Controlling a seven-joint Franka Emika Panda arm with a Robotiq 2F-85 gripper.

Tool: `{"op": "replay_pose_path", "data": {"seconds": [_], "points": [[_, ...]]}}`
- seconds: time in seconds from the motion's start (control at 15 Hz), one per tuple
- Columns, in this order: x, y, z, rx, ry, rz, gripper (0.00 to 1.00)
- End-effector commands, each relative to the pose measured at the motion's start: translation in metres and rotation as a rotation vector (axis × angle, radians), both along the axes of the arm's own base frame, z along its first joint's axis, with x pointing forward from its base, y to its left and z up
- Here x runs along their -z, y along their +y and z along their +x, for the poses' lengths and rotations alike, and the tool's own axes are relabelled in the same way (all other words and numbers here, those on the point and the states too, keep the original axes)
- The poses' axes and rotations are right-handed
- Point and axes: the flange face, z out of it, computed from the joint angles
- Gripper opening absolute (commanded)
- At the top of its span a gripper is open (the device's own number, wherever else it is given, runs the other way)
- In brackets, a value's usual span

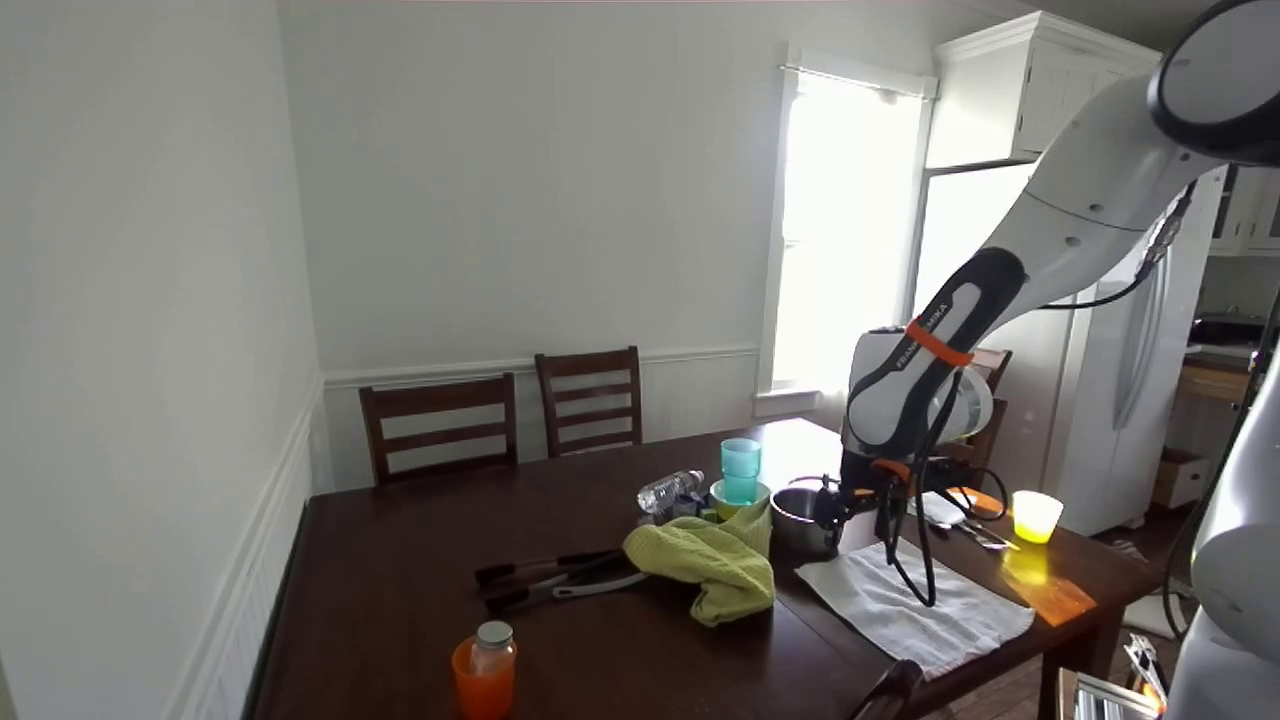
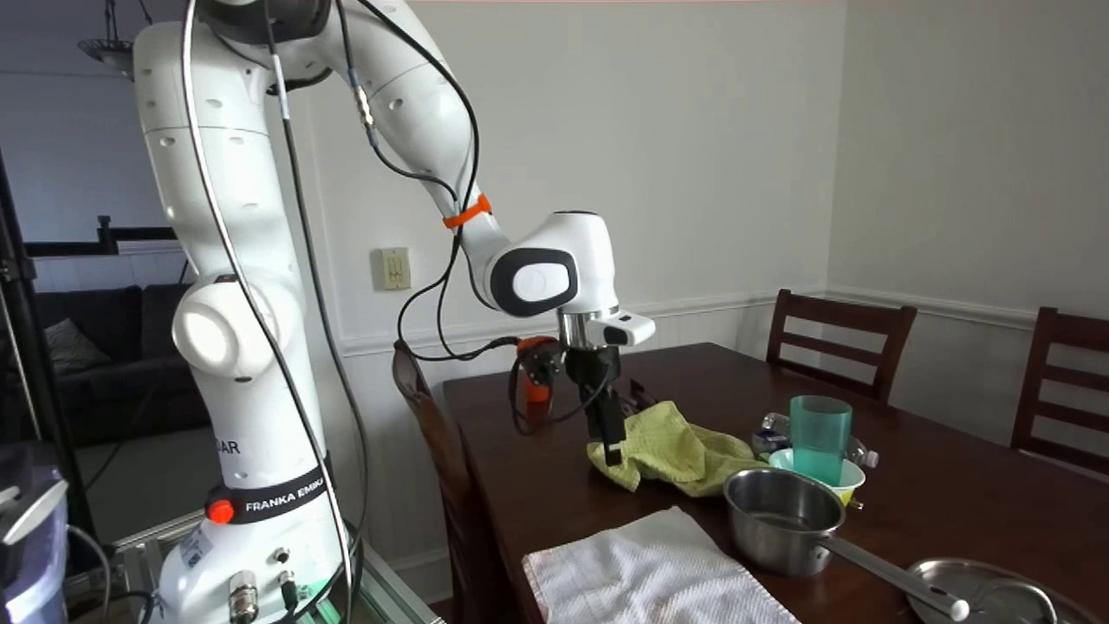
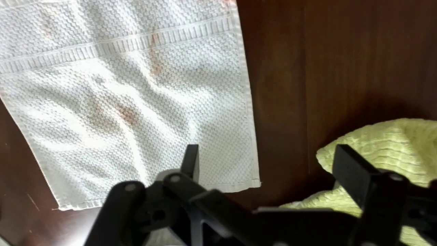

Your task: Fold the towel on the table

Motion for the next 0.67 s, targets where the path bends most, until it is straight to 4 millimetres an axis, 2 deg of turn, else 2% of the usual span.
{"op": "replay_pose_path", "data": {"seconds": [0.0,0.13,0.33,0.47,0.6], "points": [[0.008,-0.006,0.002,0.007,0.002,-0.004,1.00],[0.021,-0.014,0.005,0.016,0.012,-0.009,1.00],[0.024,-0.017,0.008,0.015,0.015,-0.012,1.00],[0.045,-0.044,0.012,0.166,0.042,-0.078,1.00],[0.053,-0.053,0.016,0.240,0.046,-0.081,1.00]]}}
